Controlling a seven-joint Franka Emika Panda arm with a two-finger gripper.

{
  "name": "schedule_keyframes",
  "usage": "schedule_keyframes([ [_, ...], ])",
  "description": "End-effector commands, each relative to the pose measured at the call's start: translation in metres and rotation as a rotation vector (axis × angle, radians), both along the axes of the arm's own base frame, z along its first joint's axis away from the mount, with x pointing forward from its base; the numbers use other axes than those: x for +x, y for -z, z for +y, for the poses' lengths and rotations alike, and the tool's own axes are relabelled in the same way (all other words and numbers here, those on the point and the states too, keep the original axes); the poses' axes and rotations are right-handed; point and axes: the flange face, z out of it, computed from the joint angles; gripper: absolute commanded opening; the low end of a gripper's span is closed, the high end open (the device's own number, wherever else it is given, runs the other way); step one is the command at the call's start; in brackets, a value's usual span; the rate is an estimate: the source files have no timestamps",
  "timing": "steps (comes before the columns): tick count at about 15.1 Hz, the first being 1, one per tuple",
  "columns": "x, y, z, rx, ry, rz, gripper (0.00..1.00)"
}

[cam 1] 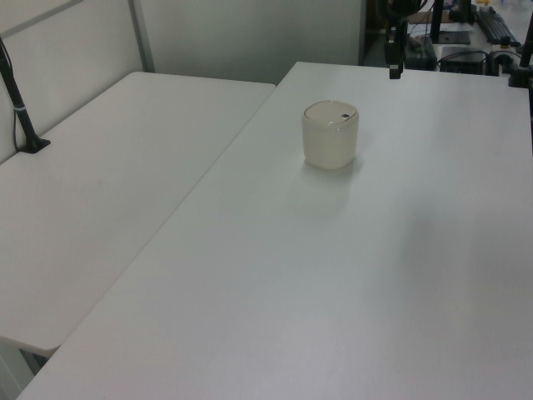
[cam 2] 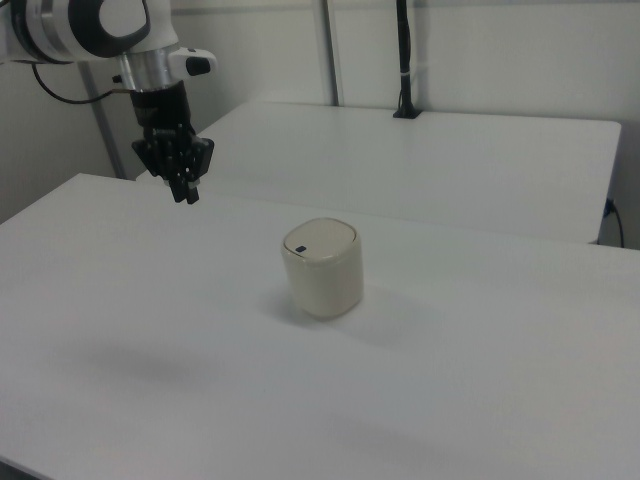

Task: Open the trash bin
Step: 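Move the gripper down onto the lid of the cream trash bin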

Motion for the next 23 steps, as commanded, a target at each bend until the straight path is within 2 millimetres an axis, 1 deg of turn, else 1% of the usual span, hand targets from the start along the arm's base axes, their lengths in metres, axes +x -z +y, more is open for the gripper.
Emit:
schedule_keyframes([
  [1, 0.002, 0.003, -0.004, 0.007, 0.003, -0.023, 0.0],
  [2, 0.008, 0.01, -0.005, 0.005, 0.023, -0.027, 0.0],
  [3, 0.014, 0.014, -0.01, 0.004, 0.048, -0.047, 0.0],
  [5, 0.03, 0.027, -0.031, 0.003, 0.101, -0.085, 0.0],
  [6, 0.038, 0.038, -0.042, 0.001, 0.124, -0.092, 0.0],
  [8, 0.056, 0.054, -0.066, -0.001, 0.162, -0.144, 0.0],
  [10, 0.07, 0.073, -0.085, -0.003, 0.19, -0.179, 0.0],
  [12, 0.081, 0.091, -0.096, -0.003, 0.207, -0.195, 0.0],
  [15, 0.094, 0.114, -0.1, -0.004, 0.207, -0.212, 0.0],
  [17, 0.103, 0.136, -0.101, -0.003, 0.209, -0.216, 0.0],
  [20, 0.109, 0.141, -0.103, 0.003, 0.261, -0.247, 0.0],
  [23, 0.109, 0.146, -0.101, 0.002, 0.258, -0.238, 0.0],
])
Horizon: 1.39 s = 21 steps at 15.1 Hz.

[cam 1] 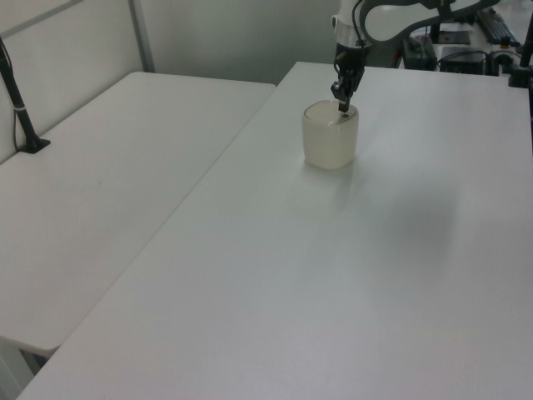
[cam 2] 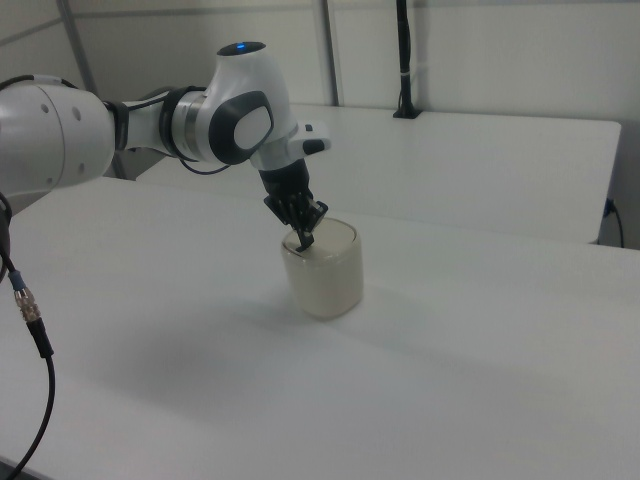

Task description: Open the trash bin

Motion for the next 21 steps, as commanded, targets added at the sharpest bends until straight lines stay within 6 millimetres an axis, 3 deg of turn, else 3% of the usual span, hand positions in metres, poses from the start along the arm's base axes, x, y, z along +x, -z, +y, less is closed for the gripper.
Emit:
schedule_keyframes([
  [1, 0.0, 0.001, 0.002, 0.007, 0.021, -0.013, 0.0],
  [5, 0.002, 0.022, 0.002, 0.007, 0.019, 0.021, 0.0],
  [9, 0.001, 0.015, 0.003, 0.009, 0.021, 0.018, 0.0],
  [12, -0.01, -0.024, 0.016, 0.014, 0.012, 0.023, 0.01],
  [14, -0.019, -0.049, 0.038, 0.012, -0.019, 0.027, 0.01],
  [18, -0.042, -0.08, 0.079, -0.002, -0.083, 0.082, 0.03],
  [21, -0.062, -0.108, 0.083, -0.002, -0.098, 0.101, 0.03],
])
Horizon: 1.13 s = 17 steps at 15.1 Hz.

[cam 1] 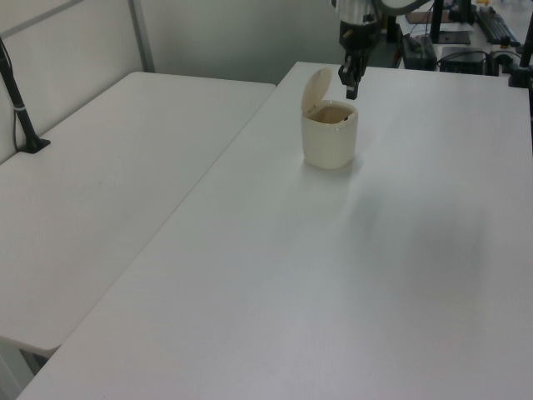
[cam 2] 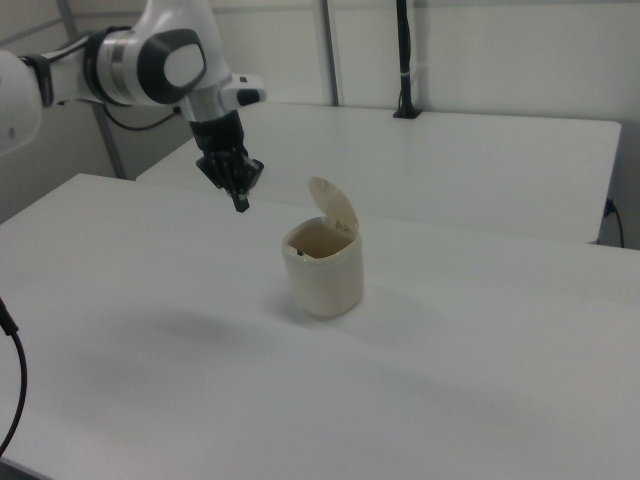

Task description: Open the trash bin

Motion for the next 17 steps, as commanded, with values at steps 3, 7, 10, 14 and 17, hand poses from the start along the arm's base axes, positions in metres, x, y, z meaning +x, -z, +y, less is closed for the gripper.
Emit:
schedule_keyframes([
  [3, -0.046, -0.055, 0.001, -0.013, 0.002, 0.024, 0.11],
  [7, -0.066, -0.069, 0.001, -0.01, -0.014, 0.082, 0.66],
  [10, -0.066, -0.07, 0.0, -0.012, -0.011, 0.087, 1.0],
  [14, -0.067, -0.069, 0.004, -0.012, -0.017, 0.09, 1.0],
  [17, -0.067, -0.07, 0.005, -0.013, -0.02, 0.087, 1.0],
])
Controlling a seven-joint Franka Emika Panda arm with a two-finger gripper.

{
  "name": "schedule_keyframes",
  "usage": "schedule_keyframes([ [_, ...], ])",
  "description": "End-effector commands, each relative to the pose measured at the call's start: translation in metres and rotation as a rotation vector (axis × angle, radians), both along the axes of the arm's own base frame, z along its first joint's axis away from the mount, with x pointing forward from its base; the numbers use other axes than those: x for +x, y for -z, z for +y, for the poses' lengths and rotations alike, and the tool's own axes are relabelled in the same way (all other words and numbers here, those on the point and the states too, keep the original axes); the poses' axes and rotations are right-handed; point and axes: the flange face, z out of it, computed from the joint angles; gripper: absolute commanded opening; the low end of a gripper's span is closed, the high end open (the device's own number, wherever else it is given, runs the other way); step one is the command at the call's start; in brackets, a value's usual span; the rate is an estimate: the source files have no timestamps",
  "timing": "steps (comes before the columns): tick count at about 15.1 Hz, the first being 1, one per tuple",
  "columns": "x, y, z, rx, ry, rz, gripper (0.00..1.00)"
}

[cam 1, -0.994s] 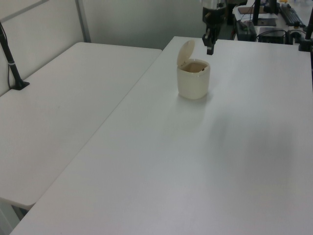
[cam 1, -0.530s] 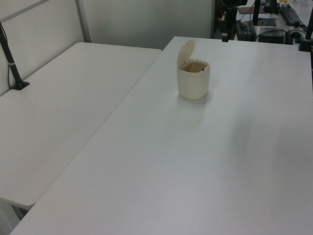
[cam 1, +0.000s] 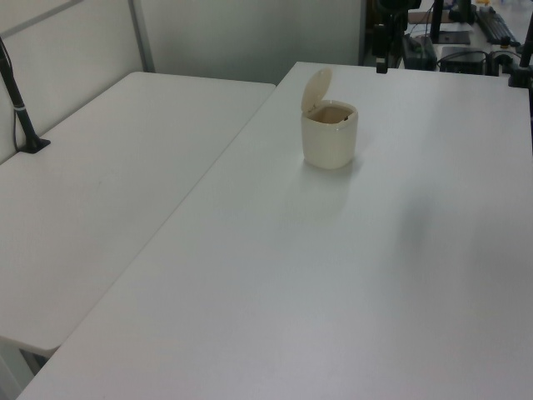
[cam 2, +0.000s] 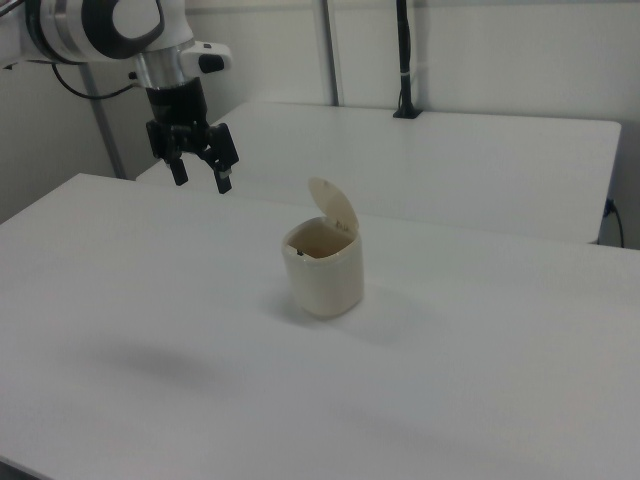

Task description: Open the trash bin

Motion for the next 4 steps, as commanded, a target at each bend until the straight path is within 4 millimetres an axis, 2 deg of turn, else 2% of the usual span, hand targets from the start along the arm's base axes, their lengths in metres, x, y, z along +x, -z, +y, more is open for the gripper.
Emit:
schedule_keyframes([
  [1, -0.007, -0.0016, 0.0032, -0.011, -0.022, 0.012, 1.0],
  [4, -0.0074, -0.0007, 0.0082, -0.013, -0.028, 0.015, 1.0],
])
